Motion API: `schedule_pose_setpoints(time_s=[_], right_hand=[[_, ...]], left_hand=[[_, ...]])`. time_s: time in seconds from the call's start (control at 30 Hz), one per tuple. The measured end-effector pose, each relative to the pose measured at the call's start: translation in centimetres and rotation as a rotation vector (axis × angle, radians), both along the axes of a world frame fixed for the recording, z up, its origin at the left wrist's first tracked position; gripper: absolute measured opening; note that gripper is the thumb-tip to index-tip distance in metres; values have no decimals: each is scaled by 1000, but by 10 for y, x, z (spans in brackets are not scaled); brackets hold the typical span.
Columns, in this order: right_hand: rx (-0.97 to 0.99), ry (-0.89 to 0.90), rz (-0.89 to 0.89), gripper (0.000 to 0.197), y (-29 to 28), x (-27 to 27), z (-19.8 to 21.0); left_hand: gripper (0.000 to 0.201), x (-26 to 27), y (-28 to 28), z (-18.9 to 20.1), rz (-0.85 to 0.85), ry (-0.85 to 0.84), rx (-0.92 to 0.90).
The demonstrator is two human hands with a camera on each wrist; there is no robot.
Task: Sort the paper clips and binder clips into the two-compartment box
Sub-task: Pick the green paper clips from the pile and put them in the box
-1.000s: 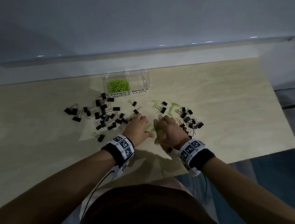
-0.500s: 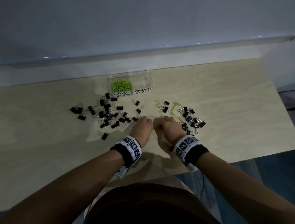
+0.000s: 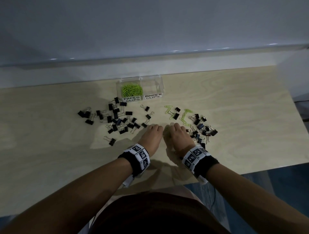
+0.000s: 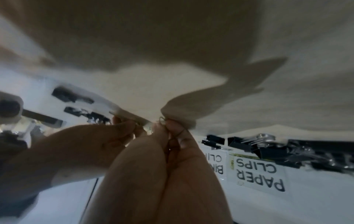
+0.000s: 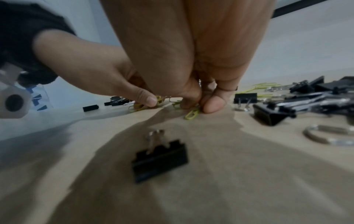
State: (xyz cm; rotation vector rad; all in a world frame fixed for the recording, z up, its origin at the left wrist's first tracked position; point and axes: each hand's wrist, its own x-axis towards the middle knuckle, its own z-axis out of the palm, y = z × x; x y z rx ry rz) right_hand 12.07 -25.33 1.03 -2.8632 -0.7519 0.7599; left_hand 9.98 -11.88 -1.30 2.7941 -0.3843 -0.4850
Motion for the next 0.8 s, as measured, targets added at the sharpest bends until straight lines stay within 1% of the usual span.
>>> schedule_pose_setpoints(time_s=[0.1,0.17,0.2,0.27,0.3,0.4,0.47,0.53,0.63,0.73,0.8], right_hand=[[127,66,-126,31,-7,10,-12],[194,84,-197,21,-7,20,-14],[226,85,-234,18,-5,29,-12],[309,64,-304,30,8,50,-5],[357,39,-306,32,20,61,1],[426,-55,-261,23,67,93,21],[438,-96,-289,19,102,109,31],[424,-115,-311,19,131,118,33],[381,-128,-272,23,150,118,29],[471,-154,-263,23,130,109,22],[539,-187,-324,18,98,102,16]], left_hand=[[11,7,8,-2,216,62,-275],[2,15,19,4,335,49,-403],[2,20,26,10,381,18,-455],[4,36,46,23,458,-58,-512],[5,47,57,30,506,-82,-522],[7,81,94,45,674,-164,-531],[4,102,116,50,760,-232,-523],[1,117,129,49,775,-263,-471],[4,128,133,41,719,-214,-373],[14,127,132,40,599,-209,-260],[20,122,126,44,529,-261,-219]])
